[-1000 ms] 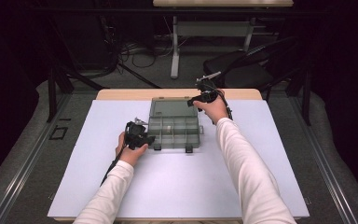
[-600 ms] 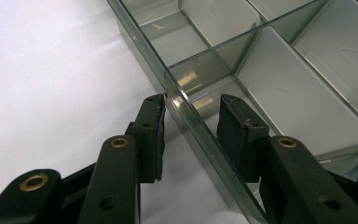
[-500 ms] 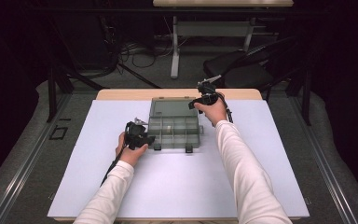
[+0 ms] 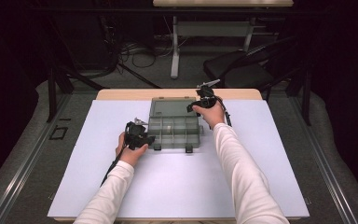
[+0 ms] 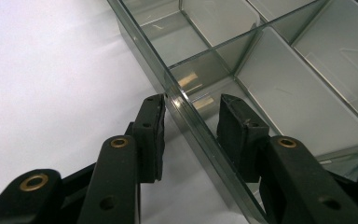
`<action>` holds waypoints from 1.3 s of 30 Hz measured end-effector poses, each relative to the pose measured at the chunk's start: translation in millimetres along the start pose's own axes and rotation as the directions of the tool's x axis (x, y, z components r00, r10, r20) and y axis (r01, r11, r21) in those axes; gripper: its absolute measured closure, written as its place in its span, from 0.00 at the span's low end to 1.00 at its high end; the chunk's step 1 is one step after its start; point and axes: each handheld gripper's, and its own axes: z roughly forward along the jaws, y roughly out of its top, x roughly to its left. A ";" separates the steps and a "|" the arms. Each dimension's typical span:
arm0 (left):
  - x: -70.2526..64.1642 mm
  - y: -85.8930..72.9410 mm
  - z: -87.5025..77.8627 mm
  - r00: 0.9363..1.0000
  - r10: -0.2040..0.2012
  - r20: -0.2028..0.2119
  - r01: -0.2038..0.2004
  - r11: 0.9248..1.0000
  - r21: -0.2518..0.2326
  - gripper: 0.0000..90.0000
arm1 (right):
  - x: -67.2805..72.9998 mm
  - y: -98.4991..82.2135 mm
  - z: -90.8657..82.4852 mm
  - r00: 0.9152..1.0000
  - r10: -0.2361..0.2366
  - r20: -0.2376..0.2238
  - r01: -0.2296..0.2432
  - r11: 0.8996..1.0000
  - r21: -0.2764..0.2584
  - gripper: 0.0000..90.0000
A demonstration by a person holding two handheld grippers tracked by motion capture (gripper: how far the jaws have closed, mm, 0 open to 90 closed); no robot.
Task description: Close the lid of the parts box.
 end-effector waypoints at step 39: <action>0.2 -0.5 -0.2 1.000 -0.002 0.004 0.002 1.000 -0.003 0.67 | -6.3 -8.6 12.9 0.998 0.054 0.007 -0.055 0.998 0.025 0.26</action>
